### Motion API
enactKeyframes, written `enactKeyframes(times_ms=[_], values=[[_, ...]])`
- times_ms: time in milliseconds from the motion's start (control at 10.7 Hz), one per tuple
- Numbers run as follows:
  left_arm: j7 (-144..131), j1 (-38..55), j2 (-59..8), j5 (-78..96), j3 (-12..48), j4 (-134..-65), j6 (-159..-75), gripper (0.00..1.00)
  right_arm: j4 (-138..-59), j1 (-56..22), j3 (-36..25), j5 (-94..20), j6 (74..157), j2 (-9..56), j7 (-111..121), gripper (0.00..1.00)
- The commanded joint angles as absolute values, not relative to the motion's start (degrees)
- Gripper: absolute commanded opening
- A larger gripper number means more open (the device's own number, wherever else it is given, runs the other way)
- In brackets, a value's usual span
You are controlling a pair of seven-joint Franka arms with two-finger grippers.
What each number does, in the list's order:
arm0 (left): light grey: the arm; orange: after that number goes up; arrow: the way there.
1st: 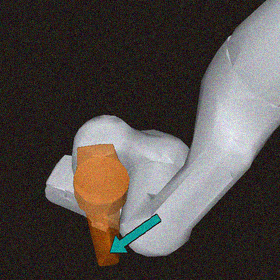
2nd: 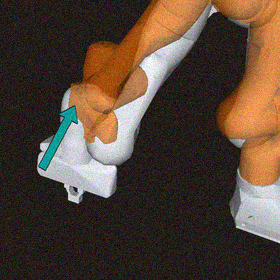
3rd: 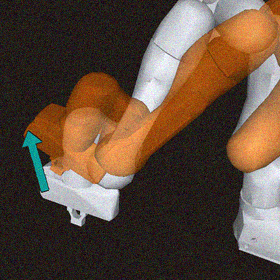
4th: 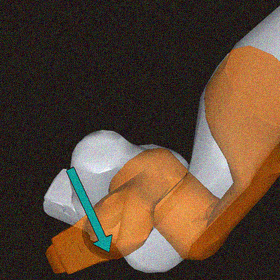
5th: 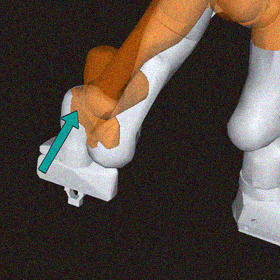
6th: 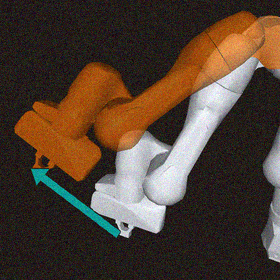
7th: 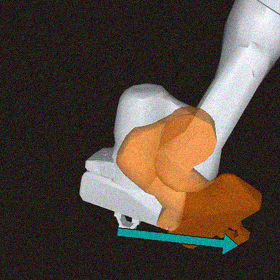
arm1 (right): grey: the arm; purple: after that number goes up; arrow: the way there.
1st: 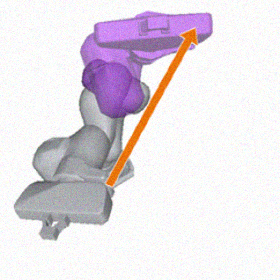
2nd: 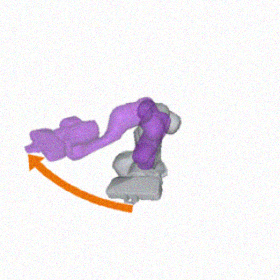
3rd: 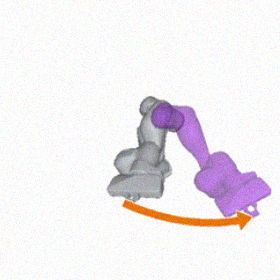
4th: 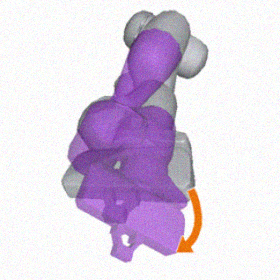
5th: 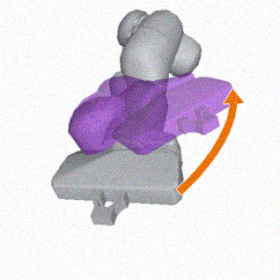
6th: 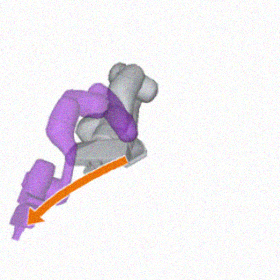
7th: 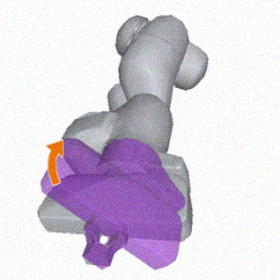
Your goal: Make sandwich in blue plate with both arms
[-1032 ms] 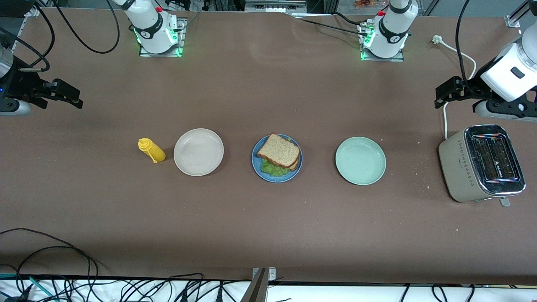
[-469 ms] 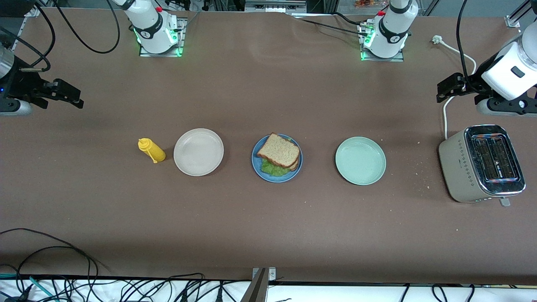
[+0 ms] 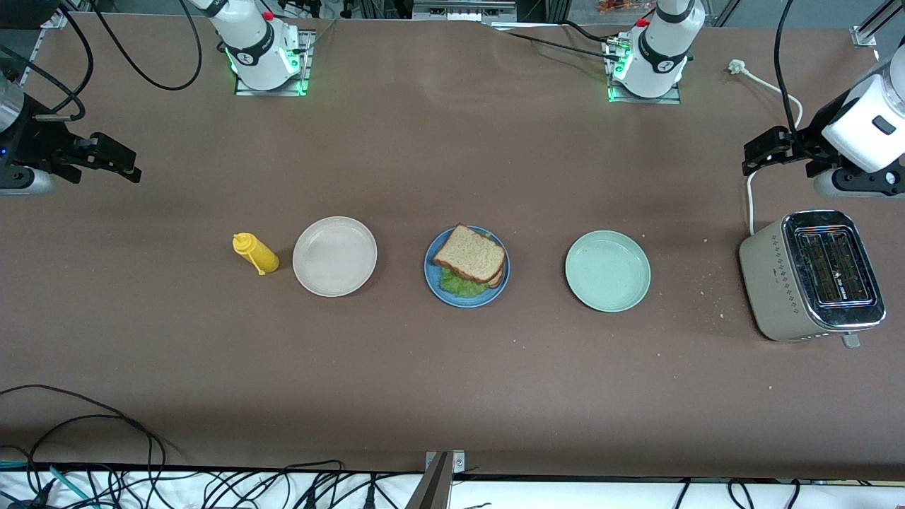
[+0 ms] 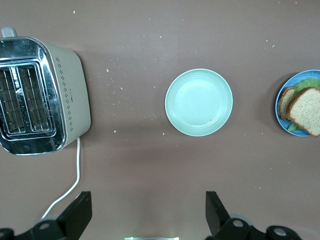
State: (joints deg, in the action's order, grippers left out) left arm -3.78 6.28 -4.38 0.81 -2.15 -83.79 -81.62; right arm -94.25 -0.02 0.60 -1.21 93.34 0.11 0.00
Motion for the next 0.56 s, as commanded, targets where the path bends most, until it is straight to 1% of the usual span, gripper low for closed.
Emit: enactKeyframes(times_ms=[0, 469], values=[[-3.96, 6.15, -3.69, -0.09, -2.02, -84.81, -83.06, 1.00, -93.78, 0.35, 0.97, -2.11, 92.64, -0.35, -0.09, 1.00], [-4.13, 6.33, -3.95, -0.44, -1.76, -84.38, -83.41, 1.00, -93.78, 0.35, 0.97, -2.11, 92.64, -0.35, 0.09, 1.00]])
